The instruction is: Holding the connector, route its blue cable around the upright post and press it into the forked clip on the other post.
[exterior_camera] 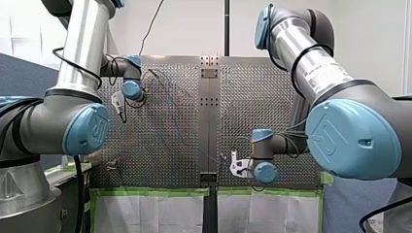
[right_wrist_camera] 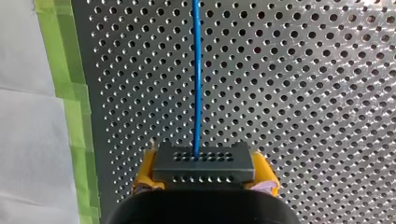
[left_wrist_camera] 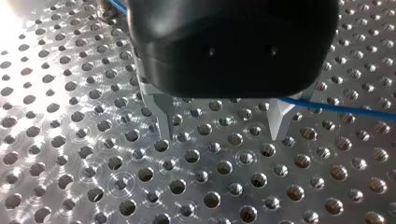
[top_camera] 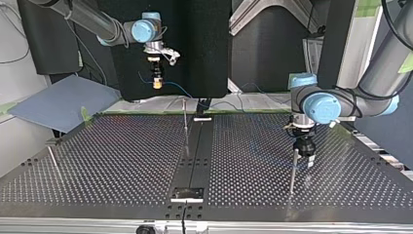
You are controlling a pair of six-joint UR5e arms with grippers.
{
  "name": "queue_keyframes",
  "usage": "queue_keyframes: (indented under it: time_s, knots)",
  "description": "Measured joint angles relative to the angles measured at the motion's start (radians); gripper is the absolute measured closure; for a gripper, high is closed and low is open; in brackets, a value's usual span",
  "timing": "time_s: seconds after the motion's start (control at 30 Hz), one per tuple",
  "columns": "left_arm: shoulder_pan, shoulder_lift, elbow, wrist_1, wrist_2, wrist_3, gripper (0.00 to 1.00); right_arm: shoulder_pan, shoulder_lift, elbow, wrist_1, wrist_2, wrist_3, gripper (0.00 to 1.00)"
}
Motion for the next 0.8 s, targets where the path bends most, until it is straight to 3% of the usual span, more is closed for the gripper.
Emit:
queue_keyframes:
  time_s: [0.4,0.8]
  knots:
    - [-0.004,0.0,0.0,-0.01,-0.003,-0.004,0.0,-0.013,0.0,0.008,-0.012,-0.066,0.0,1.0]
    - [0.003,0.0,0.0,-0.012,0.083,-0.09,0.0,-0.01,0.0,0.008,-0.01,-0.077,-0.002,1.0]
